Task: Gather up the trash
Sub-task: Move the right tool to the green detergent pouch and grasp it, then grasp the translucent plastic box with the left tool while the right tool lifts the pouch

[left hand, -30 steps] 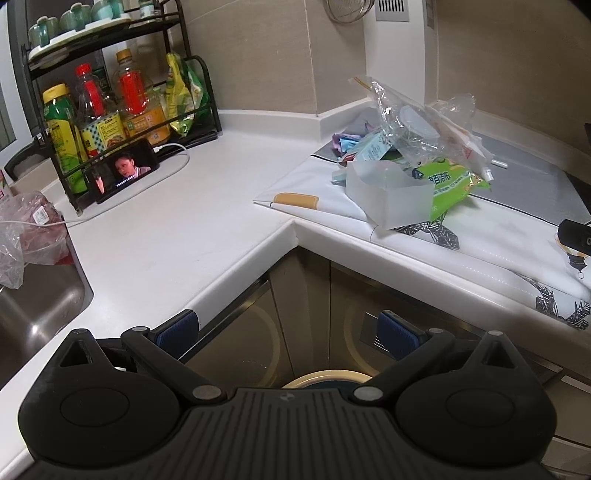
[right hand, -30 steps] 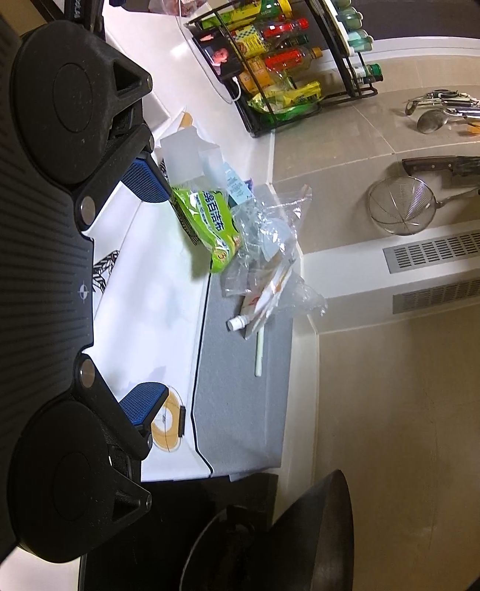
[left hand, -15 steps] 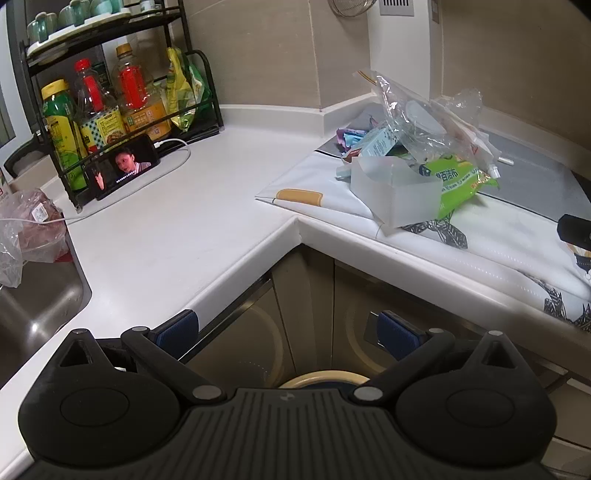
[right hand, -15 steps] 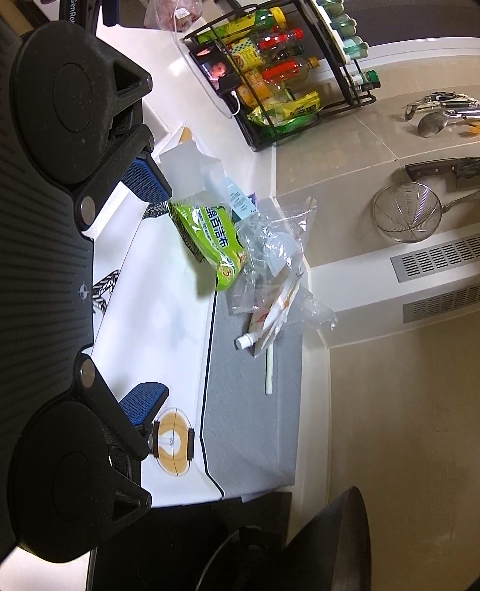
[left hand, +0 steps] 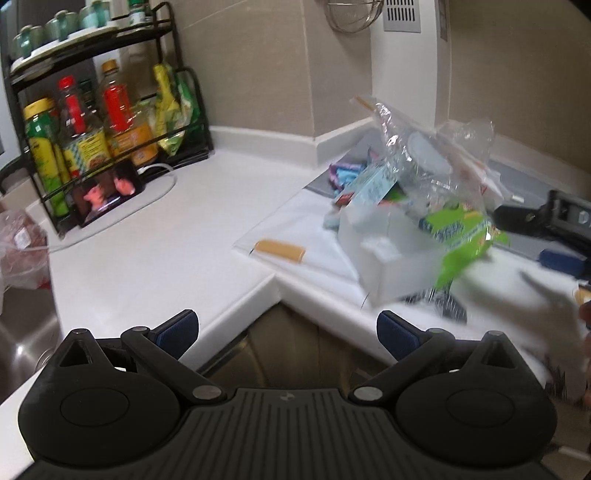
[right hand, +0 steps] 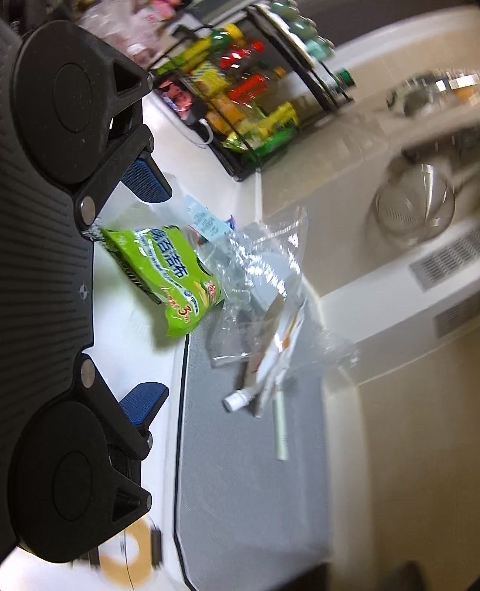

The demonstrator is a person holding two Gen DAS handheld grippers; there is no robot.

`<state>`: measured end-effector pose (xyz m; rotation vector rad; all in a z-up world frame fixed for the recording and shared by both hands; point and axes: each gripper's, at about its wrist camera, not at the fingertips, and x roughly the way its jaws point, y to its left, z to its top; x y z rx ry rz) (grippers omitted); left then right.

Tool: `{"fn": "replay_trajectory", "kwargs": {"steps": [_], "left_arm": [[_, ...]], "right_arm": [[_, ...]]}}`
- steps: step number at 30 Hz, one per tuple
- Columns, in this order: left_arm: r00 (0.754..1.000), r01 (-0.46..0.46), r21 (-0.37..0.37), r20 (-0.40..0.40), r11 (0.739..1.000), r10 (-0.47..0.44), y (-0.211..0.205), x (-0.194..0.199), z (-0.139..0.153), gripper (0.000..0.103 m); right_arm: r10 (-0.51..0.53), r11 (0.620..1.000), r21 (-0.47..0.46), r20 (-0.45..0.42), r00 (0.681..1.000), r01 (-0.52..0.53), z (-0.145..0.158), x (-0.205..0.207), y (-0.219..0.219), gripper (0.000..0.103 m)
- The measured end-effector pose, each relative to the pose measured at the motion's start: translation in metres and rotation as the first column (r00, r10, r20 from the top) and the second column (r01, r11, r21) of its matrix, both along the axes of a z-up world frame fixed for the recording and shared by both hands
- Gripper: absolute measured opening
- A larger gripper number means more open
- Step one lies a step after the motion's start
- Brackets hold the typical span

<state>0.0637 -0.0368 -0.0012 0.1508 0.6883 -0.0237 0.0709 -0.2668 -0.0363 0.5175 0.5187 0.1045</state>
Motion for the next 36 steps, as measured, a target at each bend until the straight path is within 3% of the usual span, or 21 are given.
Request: {"fn": "replay_trajectory", "kwargs": {"steps": [3, 7, 17, 19, 22, 23, 24, 26, 28, 31, 33, 34, 35, 36], "left_arm": [[1.0, -0.009, -0.022, -0.008, 1.0, 0.009, -0.008, 0.021, 0.004, 0.103], [0.994, -0.109, -0.032, -0.02, 0.994, 0.108, -0.014, 0.051, 0.008, 0.103], [0.995, -0.05, -0.053, -0.086, 0.997, 0.045, -0.03, 0.084, -0.007, 0.103], [0.992, -0.067, -0.056, -0.111, 0.996, 0.06, -0.03, 0.091, -0.012, 0.103], [0.987, -0.123, -0.059, -0.116, 0.991, 0.115, -0.025, 0.101, -0.015, 0.099], [0.985, -0.131, -0.061, -0.121, 0.99, 0.123, -0.022, 0.104, -0.015, 0.087], [0.983, -0.133, -0.062, -0.132, 0.989, 0.124, -0.018, 0.107, -0.015, 0.079], [0.979, -0.14, -0.083, -0.162, 0.987, 0.125, -0.01, 0.112, -0.016, 0.053], [0.975, -0.162, -0.085, -0.167, 0.983, 0.146, -0.003, 0.117, -0.018, 0.049], [0.972, -0.18, -0.09, -0.166, 0.98, 0.163, 0.005, 0.122, -0.018, 0.05], [0.975, -0.169, -0.116, -0.164, 0.979, 0.149, 0.008, 0.121, -0.016, 0.069], [0.978, -0.159, -0.131, -0.154, 0.978, 0.139, 0.008, 0.119, -0.014, 0.088], [0.982, -0.15, -0.141, -0.137, 0.979, 0.13, 0.008, 0.116, -0.012, 0.098], [0.986, -0.134, -0.147, -0.115, 0.98, 0.118, 0.006, 0.113, -0.008, 0.101]], "right_arm": [[-0.026, 0.998, 0.055, -0.027, 0.999, 0.027, -0.009, 0.012, -0.004, 0.103], [-0.038, 0.992, 0.122, -0.051, 0.998, 0.044, -0.018, 0.022, -0.009, 0.103], [-0.026, 0.985, 0.168, -0.054, 0.998, 0.035, -0.024, 0.042, -0.011, 0.103], [-0.01, 0.983, 0.185, -0.052, 0.999, 0.019, -0.026, 0.045, -0.01, 0.097], [0.012, 0.985, 0.173, -0.071, 0.997, 0.001, -0.029, 0.048, -0.006, 0.055], [0.011, 0.986, 0.168, -0.076, 0.997, 0.002, -0.03, 0.048, -0.005, 0.027], [0.005, 0.986, 0.169, -0.068, 0.998, 0.006, -0.031, 0.045, -0.006, 0.018], [-0.013, 0.989, 0.145, -0.035, 0.999, 0.018, -0.029, 0.035, -0.008, 0.007], [-0.043, 0.991, 0.124, -0.01, 0.999, 0.043, -0.026, 0.023, -0.013, 0.007], [-0.077, 0.99, 0.119, 0.002, 0.997, 0.076, -0.024, 0.008, -0.027, 0.006], [-0.1, 0.99, 0.104, -0.003, 0.995, 0.1, -0.025, -0.001, -0.036, 0.006], [-0.116, 0.989, 0.093, -0.005, 0.993, 0.116, -0.026, -0.005, -0.039, 0.006], [-0.125, 0.989, 0.082, -0.005, 0.992, 0.125, -0.027, -0.008, -0.042, 0.006], [-0.128, 0.989, 0.077, -0.005, 0.992, 0.129, -0.028, -0.01, -0.045, 0.006]]}}
